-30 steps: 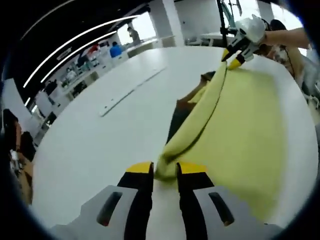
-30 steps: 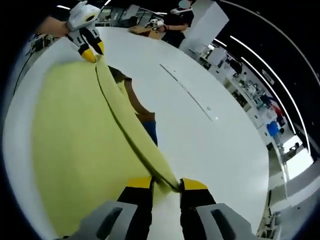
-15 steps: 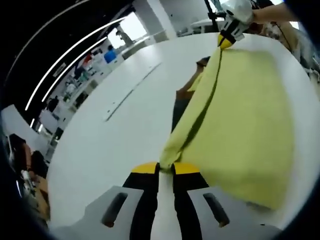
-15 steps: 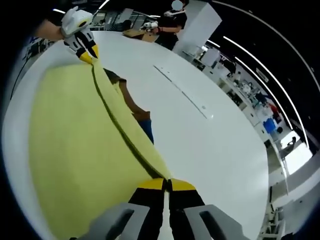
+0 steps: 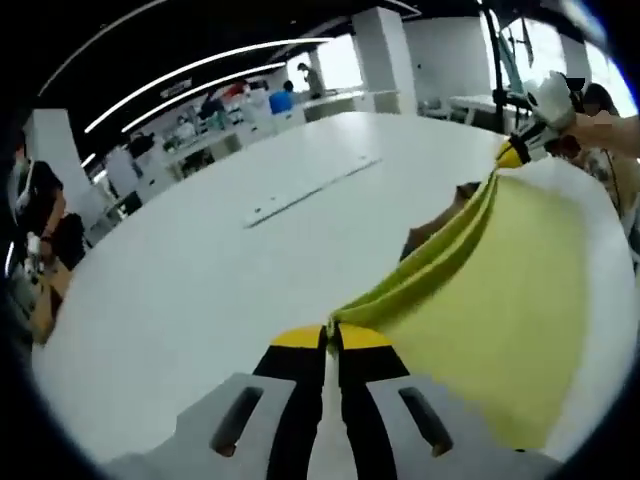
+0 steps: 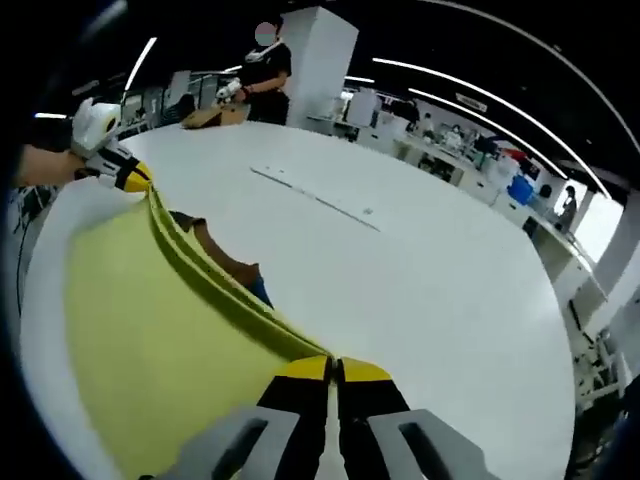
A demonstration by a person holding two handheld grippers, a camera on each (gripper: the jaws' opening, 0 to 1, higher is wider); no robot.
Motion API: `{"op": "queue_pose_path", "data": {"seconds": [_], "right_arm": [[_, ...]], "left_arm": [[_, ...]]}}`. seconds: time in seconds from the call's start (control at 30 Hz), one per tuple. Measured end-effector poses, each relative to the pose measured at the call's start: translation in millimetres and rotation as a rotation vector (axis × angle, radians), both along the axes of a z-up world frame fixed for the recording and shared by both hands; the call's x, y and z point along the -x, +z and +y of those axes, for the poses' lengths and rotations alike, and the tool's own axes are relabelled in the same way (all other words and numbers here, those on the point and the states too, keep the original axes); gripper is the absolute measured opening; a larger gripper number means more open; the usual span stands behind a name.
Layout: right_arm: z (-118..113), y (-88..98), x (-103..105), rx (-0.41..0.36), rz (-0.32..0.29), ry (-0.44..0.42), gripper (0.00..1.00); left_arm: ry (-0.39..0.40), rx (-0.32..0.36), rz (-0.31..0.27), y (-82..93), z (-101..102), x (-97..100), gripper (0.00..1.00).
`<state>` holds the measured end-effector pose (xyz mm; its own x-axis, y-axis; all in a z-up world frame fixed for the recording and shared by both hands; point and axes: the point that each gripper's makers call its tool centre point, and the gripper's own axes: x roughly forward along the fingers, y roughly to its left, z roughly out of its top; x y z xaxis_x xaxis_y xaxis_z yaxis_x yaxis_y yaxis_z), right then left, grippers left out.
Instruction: Fold the garment on the visible template until the final outline fits inside the template.
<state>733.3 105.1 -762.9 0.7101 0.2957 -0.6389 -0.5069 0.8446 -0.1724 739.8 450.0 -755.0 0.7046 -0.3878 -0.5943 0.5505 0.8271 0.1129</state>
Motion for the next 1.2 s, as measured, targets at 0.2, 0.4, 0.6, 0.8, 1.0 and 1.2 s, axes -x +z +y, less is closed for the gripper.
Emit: {"op": "queue_pose_path", "data": {"seconds": [0.2, 0.4, 0.6, 0.8, 1.0, 1.2], "right_arm": [[0, -0.8, -5, -0.08, 0.015, -0.093, 0.05], [1, 2.6, -4, -0.101, 0.026, -0.105, 0.25], [7, 8.1, 5, -0.18, 0.074, -0.109, 0.48], [15, 14.1, 24, -0.2, 0.116, -0.058, 0.62], [25, 23.7, 47, -0.227, 0.145, 0.006, 0.72], [36, 31.8, 82, -0.301, 0.203, 0.08, 0.74]], "left_arm": [[0.089, -0.026, 0.012, -4.1, 10, -5.8, 0.03], [0.133, 0.03, 0.001, 2.3, 16, -4.4, 0.21], [0.12, 0.093, -0.018, 13.5, 16, 6.4, 0.4], [0.086, 0.152, -0.015, 22.6, 11, 27.4, 0.57], [0.052, 0.191, -0.015, 30.5, 6, 47.9, 0.7], [0.011, 0.199, -0.007, 35.3, 3, 74.5, 0.8]]}}
